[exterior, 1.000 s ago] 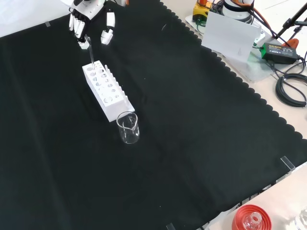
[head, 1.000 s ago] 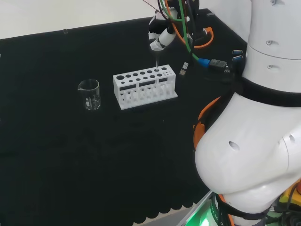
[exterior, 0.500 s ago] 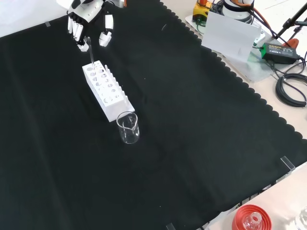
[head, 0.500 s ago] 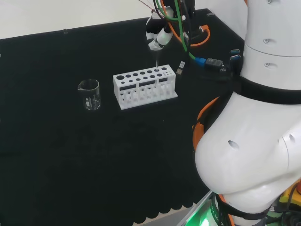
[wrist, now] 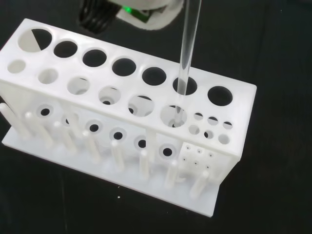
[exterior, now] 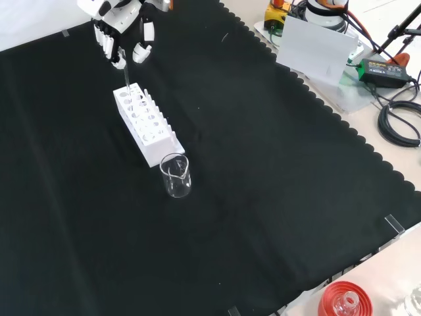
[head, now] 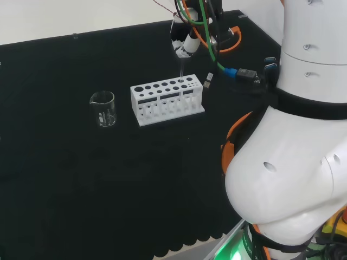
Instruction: Take the glass rod from the white test tube rack.
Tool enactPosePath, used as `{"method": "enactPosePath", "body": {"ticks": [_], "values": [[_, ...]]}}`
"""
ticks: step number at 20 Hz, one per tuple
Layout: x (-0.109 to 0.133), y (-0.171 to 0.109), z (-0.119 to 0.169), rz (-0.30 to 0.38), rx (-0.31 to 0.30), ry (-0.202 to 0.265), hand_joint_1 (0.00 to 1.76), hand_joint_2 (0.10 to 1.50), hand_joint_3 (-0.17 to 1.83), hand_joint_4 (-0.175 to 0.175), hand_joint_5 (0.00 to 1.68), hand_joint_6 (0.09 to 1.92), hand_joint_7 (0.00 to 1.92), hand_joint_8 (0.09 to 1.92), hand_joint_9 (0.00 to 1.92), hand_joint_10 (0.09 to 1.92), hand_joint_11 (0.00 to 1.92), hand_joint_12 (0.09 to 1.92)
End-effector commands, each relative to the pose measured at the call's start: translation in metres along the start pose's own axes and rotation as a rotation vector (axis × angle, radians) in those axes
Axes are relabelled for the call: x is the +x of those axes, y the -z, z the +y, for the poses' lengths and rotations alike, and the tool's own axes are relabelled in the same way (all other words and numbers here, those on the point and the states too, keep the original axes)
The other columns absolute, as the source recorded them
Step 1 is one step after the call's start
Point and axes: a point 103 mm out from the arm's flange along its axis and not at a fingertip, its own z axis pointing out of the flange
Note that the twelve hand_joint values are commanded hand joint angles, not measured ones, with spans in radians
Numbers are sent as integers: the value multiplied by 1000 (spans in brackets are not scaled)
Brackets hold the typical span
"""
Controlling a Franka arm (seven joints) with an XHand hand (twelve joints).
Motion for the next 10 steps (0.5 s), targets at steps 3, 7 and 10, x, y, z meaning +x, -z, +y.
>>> {"method": "enactPosePath", "body": {"ticks": [3, 7, 10], "values": [[6, 4, 3, -25, -29, 7, 1095, 867, 458, -111, 918, 997, 1025, 764, 1225, 590, 1214, 1049], [7, 5, 3, -73, -108, -3, 1199, 1006, 164, -167, 1018, 940, 1155, 777, 1395, 507, 1437, 846], [8, 8, -1, -124, -217, -26, 1273, 865, 416, -175, 1049, 951, 1117, 926, 1484, 672, 1531, 706]]}}
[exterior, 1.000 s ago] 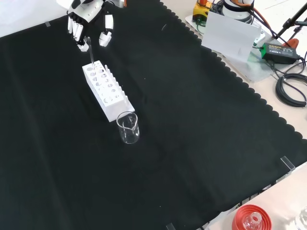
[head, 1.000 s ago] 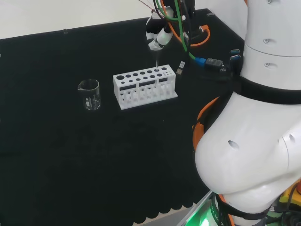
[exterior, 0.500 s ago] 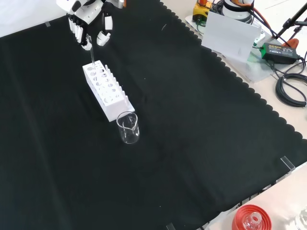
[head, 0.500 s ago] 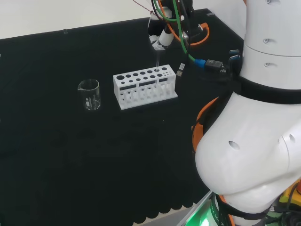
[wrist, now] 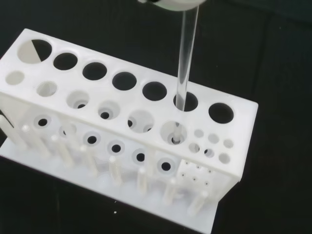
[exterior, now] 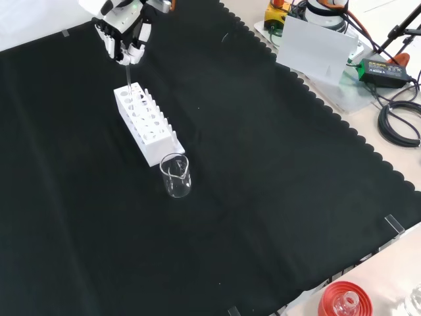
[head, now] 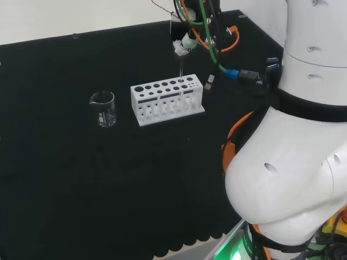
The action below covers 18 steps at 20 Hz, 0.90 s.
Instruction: Take the glass rod from the white test tube rack.
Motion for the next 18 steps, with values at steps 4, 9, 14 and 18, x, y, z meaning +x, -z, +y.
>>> {"method": "enactPosePath", "body": {"ticks": [4, 9, 14, 18], "values": [[3, 13, -10, -103, -234, -46, 1301, 650, 787, -175, 1114, 968, 1174, 964, 1574, 773, 1581, 747], [9, 36, -17, -154, -287, -34, 1317, 614, 824, -175, 1101, 845, 1278, 952, 1610, 755, 1573, 782], [11, 51, -22, -173, -274, -22, 1323, 612, 795, -175, 1145, 731, 1308, 907, 1639, 716, 1572, 780], [10, 60, -27, -182, -254, -16, 1324, 617, 779, -175, 1154, 702, 1313, 893, 1650, 703, 1575, 775]]}}
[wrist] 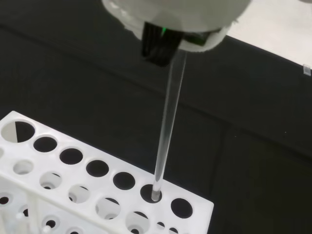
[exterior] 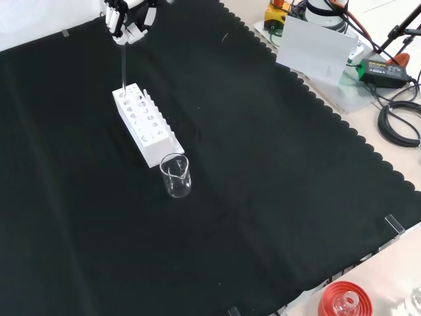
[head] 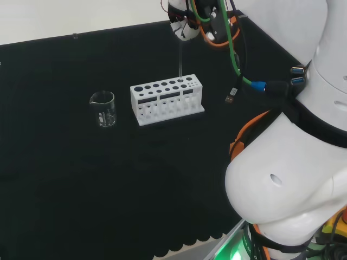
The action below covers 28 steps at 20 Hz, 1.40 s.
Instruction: Take the glass rod from the white test tube rack.
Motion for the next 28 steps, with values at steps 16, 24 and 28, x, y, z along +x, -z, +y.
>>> {"method": "enactPosePath", "body": {"ticks": [16, 24, 28], "values": [[0, 60, -14, -8, -37, 11, 1326, 613, 775, -175, 1174, 658, 1321, 884, 1672, 686, 1584, 771], [23, 72, -5, 13, -60, 48, 1326, 613, 772, -175, 1179, 648, 1324, 878, 1679, 679, 1588, 769], [34, 77, -1, 12, -66, 67, 1326, 614, 770, -175, 1179, 644, 1324, 877, 1682, 676, 1589, 769]]}}
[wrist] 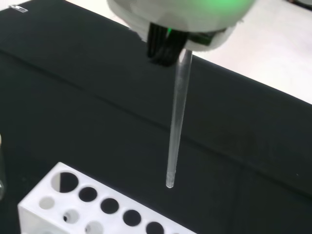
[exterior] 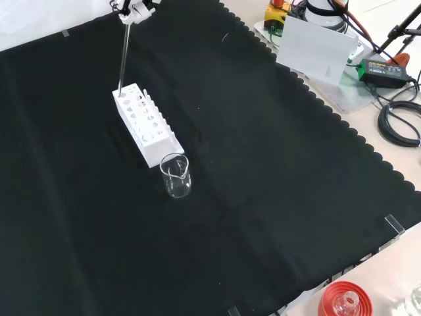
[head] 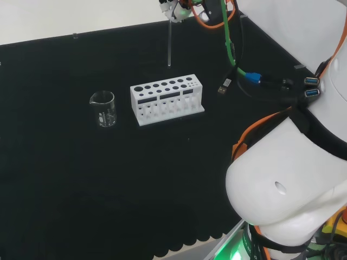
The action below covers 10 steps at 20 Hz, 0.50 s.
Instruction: Take the glass rod from the white test tube rack.
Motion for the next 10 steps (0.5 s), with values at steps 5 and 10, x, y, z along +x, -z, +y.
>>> {"method": "enactPosePath", "body": {"ticks": [5, 10], "values": [[24, 10, 9, 0, -12, 45, 1326, 616, 766, -175, 1180, 639, 1323, 878, 1684, 673, 1592, 769], [31, 16, 13, -10, -16, 61, 1326, 618, 762, -175, 1180, 636, 1323, 877, 1687, 671, 1593, 769]]}}
